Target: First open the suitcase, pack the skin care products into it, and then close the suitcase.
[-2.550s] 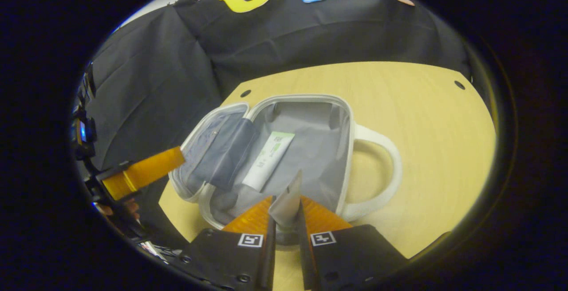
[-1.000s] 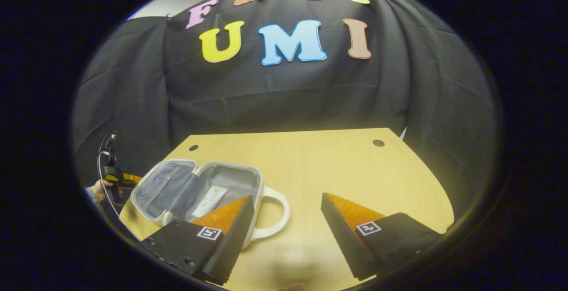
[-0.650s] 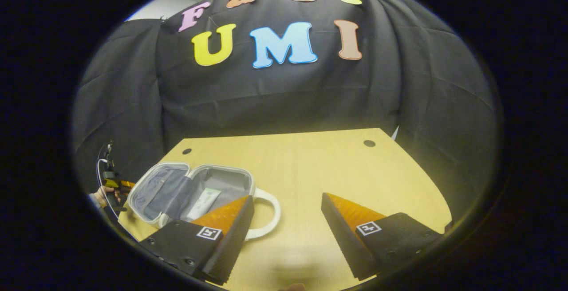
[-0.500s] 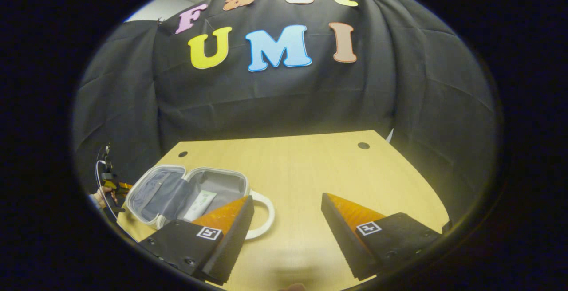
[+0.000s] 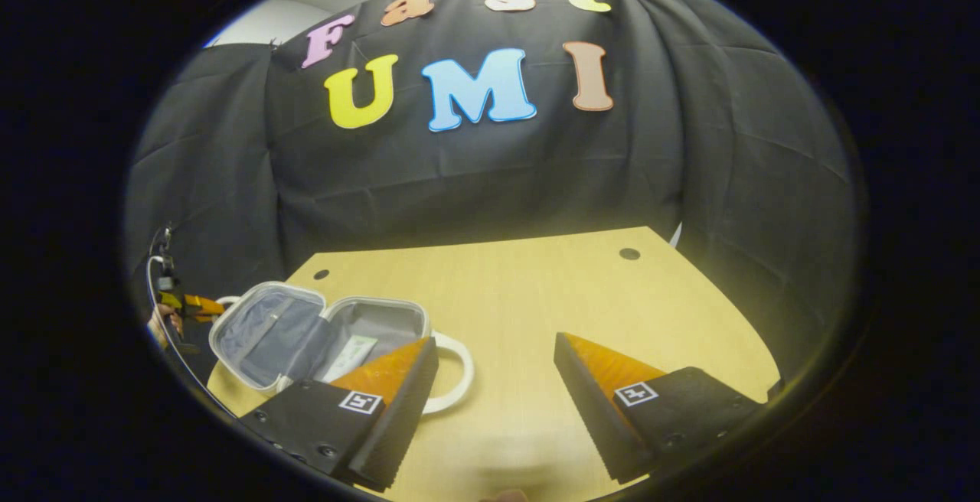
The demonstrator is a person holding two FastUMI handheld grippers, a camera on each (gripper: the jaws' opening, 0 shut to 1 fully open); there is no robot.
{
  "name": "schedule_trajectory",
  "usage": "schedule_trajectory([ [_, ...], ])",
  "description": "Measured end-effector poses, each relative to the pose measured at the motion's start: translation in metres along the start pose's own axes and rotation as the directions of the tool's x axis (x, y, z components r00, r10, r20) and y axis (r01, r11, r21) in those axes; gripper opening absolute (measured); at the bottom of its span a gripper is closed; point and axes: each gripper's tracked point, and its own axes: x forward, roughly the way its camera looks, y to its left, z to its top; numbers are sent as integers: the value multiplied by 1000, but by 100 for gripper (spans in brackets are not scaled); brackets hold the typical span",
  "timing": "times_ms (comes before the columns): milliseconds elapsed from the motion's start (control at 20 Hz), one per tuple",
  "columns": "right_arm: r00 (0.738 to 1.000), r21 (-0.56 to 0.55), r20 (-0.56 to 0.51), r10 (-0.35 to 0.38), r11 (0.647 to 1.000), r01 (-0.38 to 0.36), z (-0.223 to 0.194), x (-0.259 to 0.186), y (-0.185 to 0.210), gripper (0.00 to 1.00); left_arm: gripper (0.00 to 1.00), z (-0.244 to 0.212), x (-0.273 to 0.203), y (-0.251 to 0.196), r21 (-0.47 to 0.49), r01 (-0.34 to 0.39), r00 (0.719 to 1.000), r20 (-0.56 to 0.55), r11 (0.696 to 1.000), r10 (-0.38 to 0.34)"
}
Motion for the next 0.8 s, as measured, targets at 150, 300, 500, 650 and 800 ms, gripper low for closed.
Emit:
schedule_trajectory([
  [150,1000,11,12,13,1000,-13,3,1,-3,94,9,22,-47,-59,43,83,995,55,996,-85],
  [300,999,18,29,22,1000,-23,10,-1,-8,94,9,26,-78,-129,131,140,985,87,981,-152],
  [500,998,35,57,26,999,-28,20,-4,-24,94,9,8,-108,-225,229,231,962,91,946,-257],
  [650,997,56,77,29,998,-33,27,-7,-39,94,8,-24,-116,-301,281,303,943,47,911,-328],
  [800,996,69,86,38,997,-44,29,-10,-54,94,8,-76,-116,-364,340,363,925,-23,867,-379],
])
